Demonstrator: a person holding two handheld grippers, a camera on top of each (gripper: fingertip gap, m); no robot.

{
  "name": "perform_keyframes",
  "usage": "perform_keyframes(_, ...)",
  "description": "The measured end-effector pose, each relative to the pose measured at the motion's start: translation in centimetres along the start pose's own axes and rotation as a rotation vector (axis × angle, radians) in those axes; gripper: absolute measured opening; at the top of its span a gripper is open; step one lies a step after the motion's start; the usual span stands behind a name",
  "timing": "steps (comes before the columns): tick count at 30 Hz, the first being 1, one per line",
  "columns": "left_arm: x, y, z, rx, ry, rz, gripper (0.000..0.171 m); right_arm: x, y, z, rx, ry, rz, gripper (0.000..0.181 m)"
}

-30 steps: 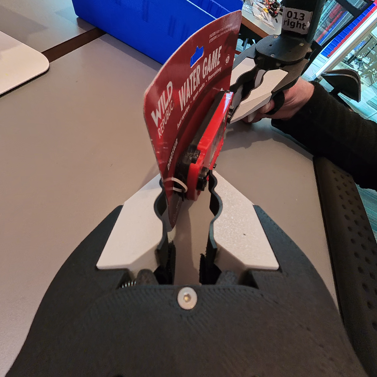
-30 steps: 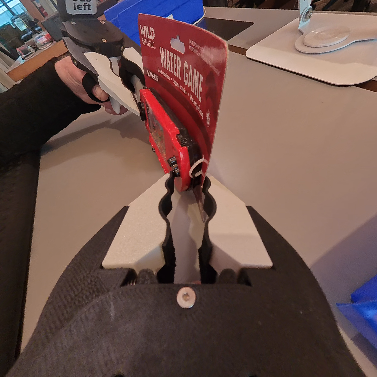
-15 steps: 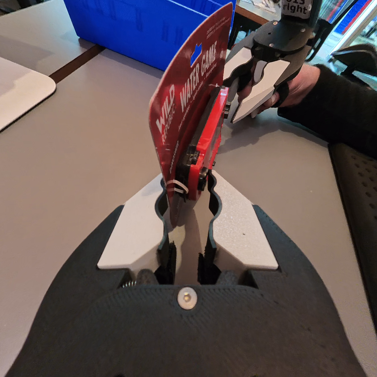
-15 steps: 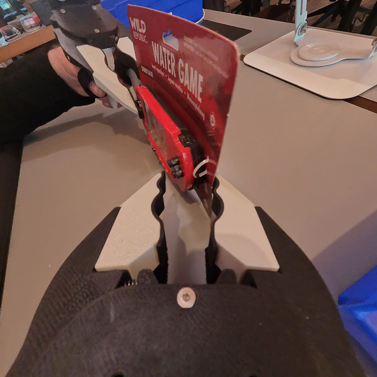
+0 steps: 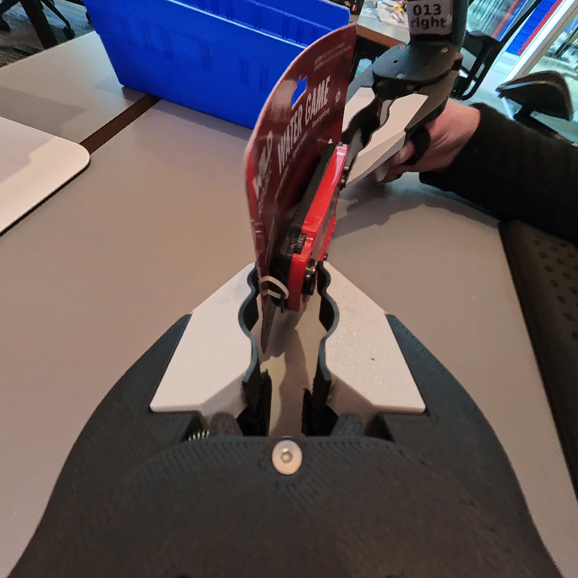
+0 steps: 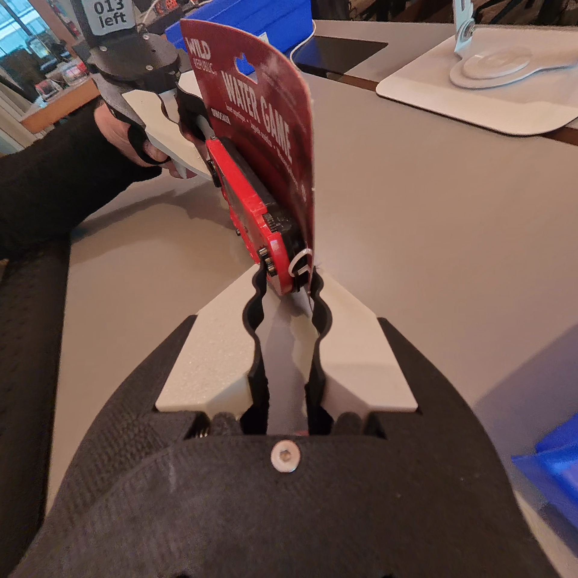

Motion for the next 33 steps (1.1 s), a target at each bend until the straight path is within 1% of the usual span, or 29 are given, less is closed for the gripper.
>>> perform_keyframes(2,-0.1,-0.1,0.0,-0.018,0.019,0.006,0.033,0.1,0.1,0.0,0.017,-0.023,0.017,0.024)
perform_keyframes(4,0.2,0.0,0.1,-0.039,0.022,0.042,0.033,0.2,0.2,-0.2,0.025,-0.015,0.016,0.024)
perform_keyframes(10,0.6,0.3,0.8,-0.166,0.147,0.049,0.032,-0.1,0.2,-0.3,0.053,-0.045,0.014,0.030)
perform_keyframes(15,0.9,0.2,1.4,-0.239,0.212,0.065,0.031,-0.1,0.3,-0.5,0.081,-0.053,0.023,0.032)
perform_keyframes(18,1.1,0.1,1.5,-0.240,0.249,0.061,0.026,-0.1,0.4,-0.6,0.089,-0.044,0.035,0.033)
perform_keyframes(22,1.3,0.2,1.7,-0.251,0.261,0.048,0.024,0.0,0.5,-0.7,0.094,-0.047,0.033,0.033)
perform_keyframes(28,1.3,0.4,1.6,-0.228,0.256,0.053,0.029,-0.1,0.4,-0.7,0.082,-0.036,0.026,0.036)
perform_keyframes(33,1.1,0.2,1.3,-0.167,0.232,0.055,0.028,-0.2,0.3,-0.9,0.078,-0.016,-0.001,0.038)
Point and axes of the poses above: each gripper's, where its closed fingertips meet, x out along the fingers, y out of its underside, z = x × y across the jaws, the point moved 10 cm from there along -x, back along the fingers, and after that the axes turned 14 degrees about z, right-handed, at the moved point
